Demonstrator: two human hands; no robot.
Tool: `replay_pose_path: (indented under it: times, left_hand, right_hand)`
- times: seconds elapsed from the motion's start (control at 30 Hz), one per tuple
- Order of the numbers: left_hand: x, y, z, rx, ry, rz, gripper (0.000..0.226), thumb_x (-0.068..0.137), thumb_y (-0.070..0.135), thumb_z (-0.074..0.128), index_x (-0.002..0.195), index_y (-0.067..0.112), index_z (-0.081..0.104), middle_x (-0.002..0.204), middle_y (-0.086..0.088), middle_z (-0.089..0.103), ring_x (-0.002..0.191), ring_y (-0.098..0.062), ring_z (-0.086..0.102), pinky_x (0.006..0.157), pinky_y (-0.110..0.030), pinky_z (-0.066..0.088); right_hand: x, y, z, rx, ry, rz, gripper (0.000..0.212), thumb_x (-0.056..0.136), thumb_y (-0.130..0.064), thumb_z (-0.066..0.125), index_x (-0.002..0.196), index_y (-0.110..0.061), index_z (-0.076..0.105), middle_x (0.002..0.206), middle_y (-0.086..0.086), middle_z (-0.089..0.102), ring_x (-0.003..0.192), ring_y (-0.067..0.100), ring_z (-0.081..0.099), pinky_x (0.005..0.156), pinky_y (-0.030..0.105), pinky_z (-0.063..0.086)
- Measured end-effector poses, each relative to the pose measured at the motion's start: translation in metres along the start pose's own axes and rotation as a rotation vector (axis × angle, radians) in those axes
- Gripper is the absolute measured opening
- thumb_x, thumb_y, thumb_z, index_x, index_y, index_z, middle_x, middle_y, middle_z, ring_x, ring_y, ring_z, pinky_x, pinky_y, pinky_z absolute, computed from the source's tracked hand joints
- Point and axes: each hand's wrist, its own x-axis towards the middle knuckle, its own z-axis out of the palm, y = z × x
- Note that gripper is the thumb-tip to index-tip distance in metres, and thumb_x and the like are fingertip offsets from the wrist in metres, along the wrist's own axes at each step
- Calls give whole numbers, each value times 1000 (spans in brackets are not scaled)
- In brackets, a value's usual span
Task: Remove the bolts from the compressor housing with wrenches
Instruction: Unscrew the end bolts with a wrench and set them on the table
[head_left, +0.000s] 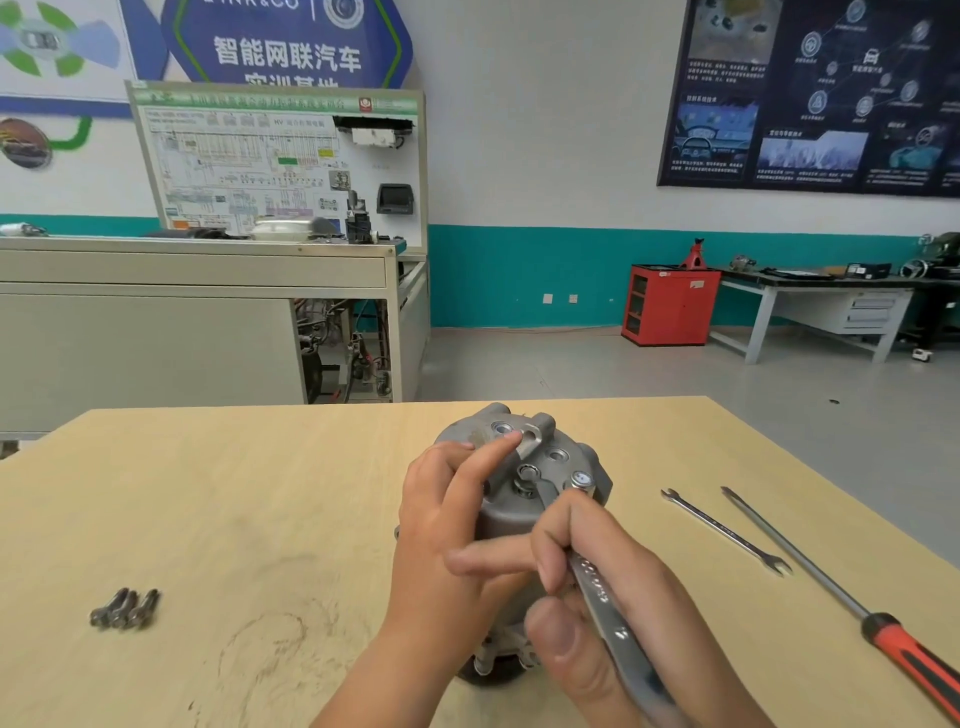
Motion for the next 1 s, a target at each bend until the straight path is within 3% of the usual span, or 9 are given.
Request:
replay_pose_path:
  times: [0.13, 0.27, 0.37, 0.43, 0.57, 0.63, 0.77, 0.83, 1.0]
  left_hand:
    - [-1, -3, 0, 25, 1, 27, 45, 74, 56, 59, 115, 38, 54, 101, 9, 47, 104, -4, 42, 94, -12, 32]
    - [0, -4, -3, 60, -13, 64, 40, 74, 56, 63, 108, 37, 56, 104, 11, 45, 103, -11, 43, 89, -25, 39]
    - [-1, 0, -4, 8, -51, 11, 41, 71, 55, 63, 108, 40, 57, 109, 22, 39, 107, 0, 39, 91, -22, 33]
    - [0, 2, -5, -12, -74, -27, 42, 70, 57, 63, 109, 42, 57, 107, 23, 40, 110, 4, 36, 92, -18, 31]
    - [0, 4, -6, -23, -92, -55, 47, 68, 58, 62, 113, 45, 55, 107, 15, 42, 111, 1, 36, 95, -11, 28]
    - [0, 5, -7, -5, -108, -65, 49, 68, 58, 60, 116, 46, 53, 108, 13, 41, 113, 0, 35, 96, -15, 29]
    - [-2, 4, -8, 60, -110, -37, 51, 71, 57, 58, 121, 48, 49, 111, 12, 40, 107, -7, 36, 95, -25, 32]
    - [-1, 4, -10, 55, -98, -24, 58, 73, 56, 58, 128, 50, 43, 111, 13, 39, 105, -6, 35, 96, -21, 30]
    - [0, 8, -12, 2, -131, -50, 83, 72, 60, 58, 144, 51, 18, 110, 15, 41, 102, 2, 35, 94, -4, 23]
  right_hand:
    - [-8, 16, -10, 57, 130, 49, 53, 61, -73, 62, 72, -23, 46, 64, -2, 65, 55, -1, 55, 55, 12, 42]
    - [-16, 37, -25, 200, 202, 33, 75, 57, -82, 57, 92, -16, 53, 49, 1, 61, 41, 6, 48, 41, 12, 35]
    - [-8, 55, -56, 253, 578, -13, 29, 75, -61, 59, 84, -33, 63, 49, -7, 51, 45, 5, 43, 42, 12, 34]
    - [21, 67, -80, 122, 752, 146, 17, 86, -43, 57, 77, -28, 60, 55, -10, 45, 54, 8, 39, 49, 17, 34]
    - [111, 68, -95, -283, 354, 486, 35, 89, -50, 51, 77, -18, 59, 69, -2, 47, 62, 13, 41, 56, 26, 31]
    - [146, 61, -87, -488, 206, 458, 38, 88, -41, 53, 74, -7, 59, 66, 3, 44, 58, 17, 38, 52, 27, 27]
    - [170, 52, -74, -695, 155, 401, 29, 89, -30, 51, 67, -10, 49, 59, 0, 39, 52, 15, 34, 47, 27, 25]
    - [167, 56, -74, -455, 153, 419, 32, 93, -34, 48, 70, -12, 50, 48, -4, 38, 46, 13, 31, 43, 23, 23]
    - [148, 64, -95, 659, 386, 573, 30, 97, -30, 46, 70, -18, 47, 42, -10, 32, 35, 2, 23, 30, 13, 16]
